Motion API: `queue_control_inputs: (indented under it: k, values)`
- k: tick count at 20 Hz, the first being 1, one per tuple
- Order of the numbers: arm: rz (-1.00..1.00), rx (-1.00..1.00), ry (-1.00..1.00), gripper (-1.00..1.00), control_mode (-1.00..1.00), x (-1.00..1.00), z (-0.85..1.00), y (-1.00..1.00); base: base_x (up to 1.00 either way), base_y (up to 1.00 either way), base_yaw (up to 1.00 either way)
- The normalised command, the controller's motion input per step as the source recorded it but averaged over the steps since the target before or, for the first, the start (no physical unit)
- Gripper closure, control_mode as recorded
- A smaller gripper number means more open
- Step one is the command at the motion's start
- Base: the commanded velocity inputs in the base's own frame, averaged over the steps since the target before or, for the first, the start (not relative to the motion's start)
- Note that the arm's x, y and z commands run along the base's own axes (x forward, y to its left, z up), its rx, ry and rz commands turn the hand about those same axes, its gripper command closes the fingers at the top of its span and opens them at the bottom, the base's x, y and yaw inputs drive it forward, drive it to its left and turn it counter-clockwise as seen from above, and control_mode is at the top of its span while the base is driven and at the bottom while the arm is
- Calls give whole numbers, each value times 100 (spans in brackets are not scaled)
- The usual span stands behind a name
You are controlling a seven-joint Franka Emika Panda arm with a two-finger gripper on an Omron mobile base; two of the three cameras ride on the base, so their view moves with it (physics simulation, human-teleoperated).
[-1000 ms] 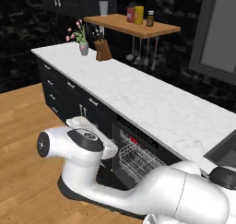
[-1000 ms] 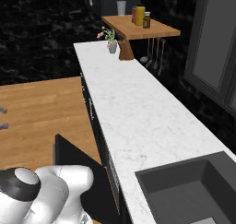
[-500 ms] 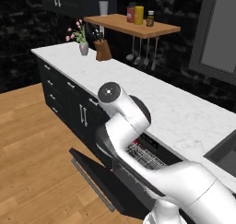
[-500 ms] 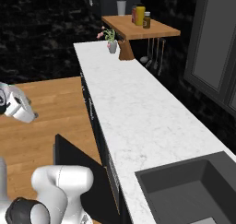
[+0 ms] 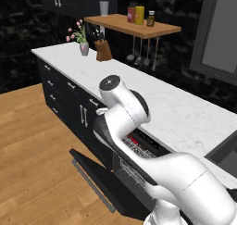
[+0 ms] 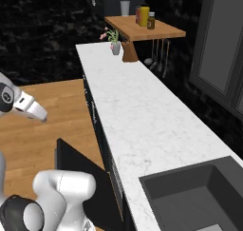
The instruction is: Pick up the cup and bowl from the counter, place them in the dishwasher, and close the dishwasher door.
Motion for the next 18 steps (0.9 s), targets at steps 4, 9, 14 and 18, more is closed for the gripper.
queue_control_inputs:
  k: [4,9,14,18]
  values:
    - [46,-36,27,-100,-100,-18,-8,6,0,0,0]
    - [48,-35,21,-100,-100,-33,-7,13,0,0,0]
    - [47,-30,20,-100,-100,-29,-16,17,0,0,0]
    - [17,-13,8,-100,-100,-3,-8,7,0,0,0]
